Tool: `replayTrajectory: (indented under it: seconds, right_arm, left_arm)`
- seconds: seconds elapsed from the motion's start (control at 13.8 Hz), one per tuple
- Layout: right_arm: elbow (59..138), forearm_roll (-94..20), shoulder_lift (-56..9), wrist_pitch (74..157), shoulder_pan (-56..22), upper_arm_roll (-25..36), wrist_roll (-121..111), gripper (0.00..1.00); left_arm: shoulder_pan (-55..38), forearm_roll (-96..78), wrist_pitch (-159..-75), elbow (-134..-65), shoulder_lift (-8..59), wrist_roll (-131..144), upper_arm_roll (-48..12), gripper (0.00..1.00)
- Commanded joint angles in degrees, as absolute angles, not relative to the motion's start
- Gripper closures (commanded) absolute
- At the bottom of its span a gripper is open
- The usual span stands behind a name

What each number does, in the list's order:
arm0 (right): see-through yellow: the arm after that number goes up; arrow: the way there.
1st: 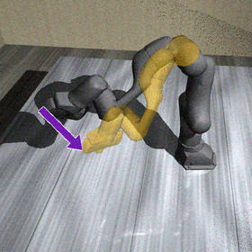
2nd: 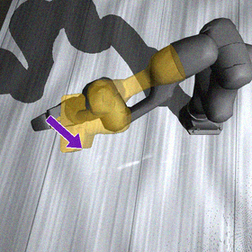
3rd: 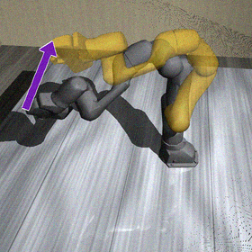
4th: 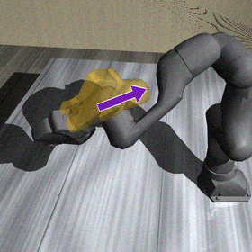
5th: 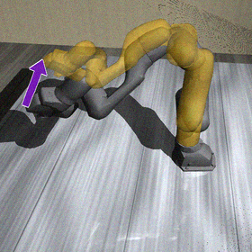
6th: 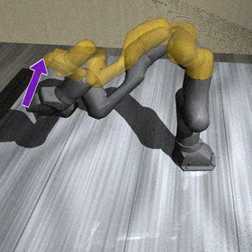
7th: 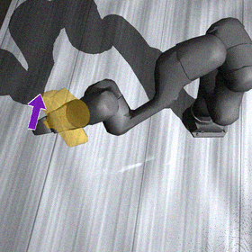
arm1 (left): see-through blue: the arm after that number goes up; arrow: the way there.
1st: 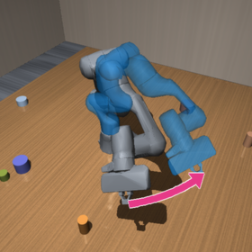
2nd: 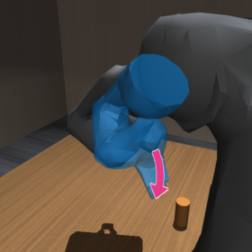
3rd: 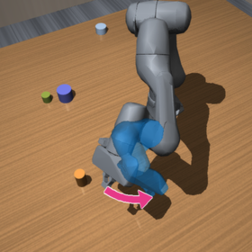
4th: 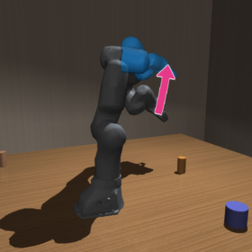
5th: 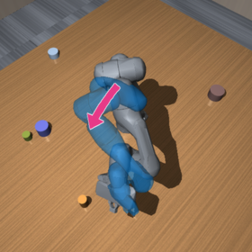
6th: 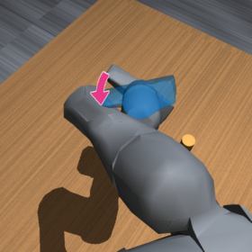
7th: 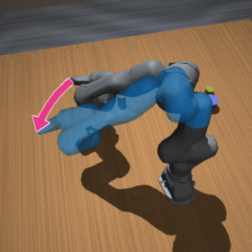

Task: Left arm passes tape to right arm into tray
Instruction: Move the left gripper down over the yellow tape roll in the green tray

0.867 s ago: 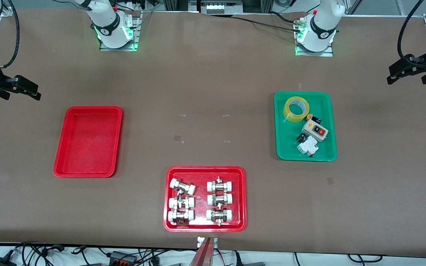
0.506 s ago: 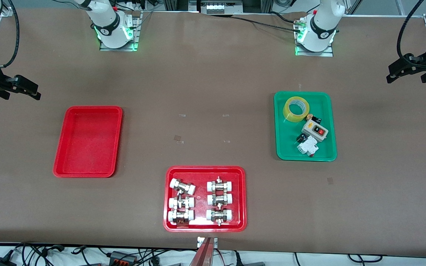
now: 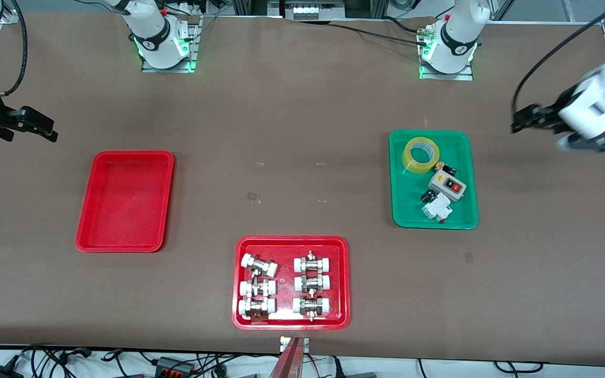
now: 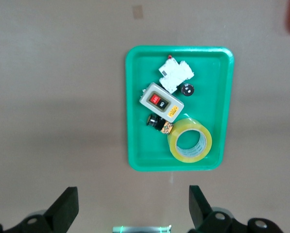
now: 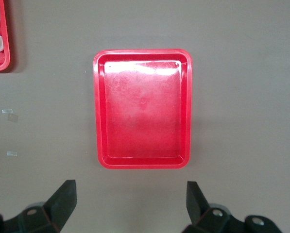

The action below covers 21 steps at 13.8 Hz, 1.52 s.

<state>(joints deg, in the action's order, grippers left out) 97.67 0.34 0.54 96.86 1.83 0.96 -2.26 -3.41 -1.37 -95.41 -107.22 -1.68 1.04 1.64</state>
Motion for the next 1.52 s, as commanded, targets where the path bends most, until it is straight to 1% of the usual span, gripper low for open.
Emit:
replayTrajectory:
  seconds: [0.0, 0.14, 0.22, 0.29, 0.51, 0.65, 0.94, 1.01, 1.16, 1.3, 1.45]
  right_arm:
    - [98.5, 0.6, 1.7, 97.4, 1.8, 1.0, -2.8, 0.00]
    - [98.3, 0.6, 1.3, 97.6, 1.8, 0.9, -2.9, 0.00]
    - [98.2, 0.6, 1.1, 97.6, 1.8, 0.9, -2.8, 0.00]
    - [98.1, 0.6, 1.1, 97.6, 1.9, 1.0, -2.9, 0.00]
    - [98.1, 0.5, 1.1, 97.6, 1.9, 1.0, -2.9, 0.00]
    - [98.1, 0.4, 1.1, 97.6, 2.0, 1.0, -2.8, 0.00]
    - [98.1, 0.5, 1.1, 97.4, 2.0, 1.0, -2.9, 0.00]
    - [98.0, 0.5, 1.1, 97.4, 2.0, 1.0, -2.9, 0.00]
    - [98.0, 0.6, 1.1, 97.5, 2.0, 1.0, -2.9, 0.00]
    - [98.0, 0.6, 1.1, 97.6, 2.1, 1.0, -2.9, 0.00]
    - [98.0, 0.6, 1.1, 97.6, 2.1, 1.0, -2.9, 0.00]
  left_arm:
    - [-3.5, -2.9, -103.3, -117.4, -3.0, 2.2, -0.6, 0.00]
    - [-3.6, -4.2, -113.4, -125.8, -2.5, 3.4, -1.4, 0.00]
    - [-3.7, -4.3, -118.1, -128.9, -1.1, 4.3, -2.4, 0.00]
    - [-3.6, -4.4, -120.8, -130.2, 0.8, 5.8, -3.3, 0.00]
    - [-3.6, -4.4, -124.5, -130.6, 7.8, 9.8, -6.8, 0.00]
    - [-3.6, -4.4, -126.1, -132.1, 9.9, 10.1, -7.9, 0.00]
    - [-3.6, -4.3, -128.5, -133.3, 13.9, 10.1, -7.9, 0.00]
    - [-3.6, -4.3, -128.8, -133.7, 14.4, 10.1, -7.9, 0.04]
    - [-3.6, -4.3, -128.7, -134.6, 14.8, 10.2, -8.0, 0.21]
    - [-3.2, -4.3, -128.1, -134.5, 14.8, 10.1, -8.0, 0.48]
    - [-3.1, -4.3, -127.3, -134.4, 14.8, 10.1, -8.0, 0.69]
